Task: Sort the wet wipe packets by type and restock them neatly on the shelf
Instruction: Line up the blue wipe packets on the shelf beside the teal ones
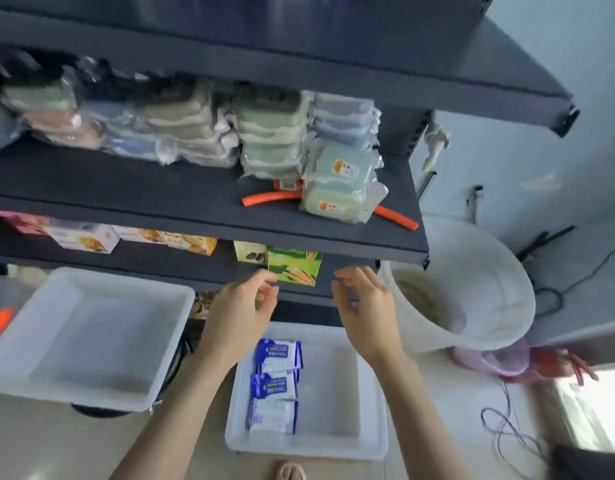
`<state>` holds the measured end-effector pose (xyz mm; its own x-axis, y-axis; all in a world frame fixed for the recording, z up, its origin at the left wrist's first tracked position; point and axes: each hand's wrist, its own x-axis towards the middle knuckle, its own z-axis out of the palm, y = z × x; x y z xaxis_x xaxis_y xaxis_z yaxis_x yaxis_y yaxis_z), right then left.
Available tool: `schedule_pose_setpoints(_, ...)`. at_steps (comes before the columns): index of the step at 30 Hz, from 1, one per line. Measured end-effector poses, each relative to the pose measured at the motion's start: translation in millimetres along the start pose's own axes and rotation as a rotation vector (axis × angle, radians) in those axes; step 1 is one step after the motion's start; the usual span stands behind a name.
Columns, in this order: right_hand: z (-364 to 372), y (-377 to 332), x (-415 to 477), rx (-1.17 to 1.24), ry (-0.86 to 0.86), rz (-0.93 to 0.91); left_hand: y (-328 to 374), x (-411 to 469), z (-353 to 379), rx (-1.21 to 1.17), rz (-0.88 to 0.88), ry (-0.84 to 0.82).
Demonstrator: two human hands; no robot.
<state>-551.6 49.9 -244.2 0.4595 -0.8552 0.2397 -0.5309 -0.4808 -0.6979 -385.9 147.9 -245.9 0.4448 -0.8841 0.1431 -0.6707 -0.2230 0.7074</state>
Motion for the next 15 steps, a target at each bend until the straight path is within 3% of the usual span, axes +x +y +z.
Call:
schedule_pose_setpoints(7,126.0,103.9,-106.6,-0.005,-0.287,0.383,-129.6,-93.3,126.7,-0.065,-0.411,-0.248)
schedule_pose_setpoints(15,268.2,228.5,-196.0,0.025,-0.448,0.707,-263.8,-167.2,259.2,-0.051,-0.663,-0.433)
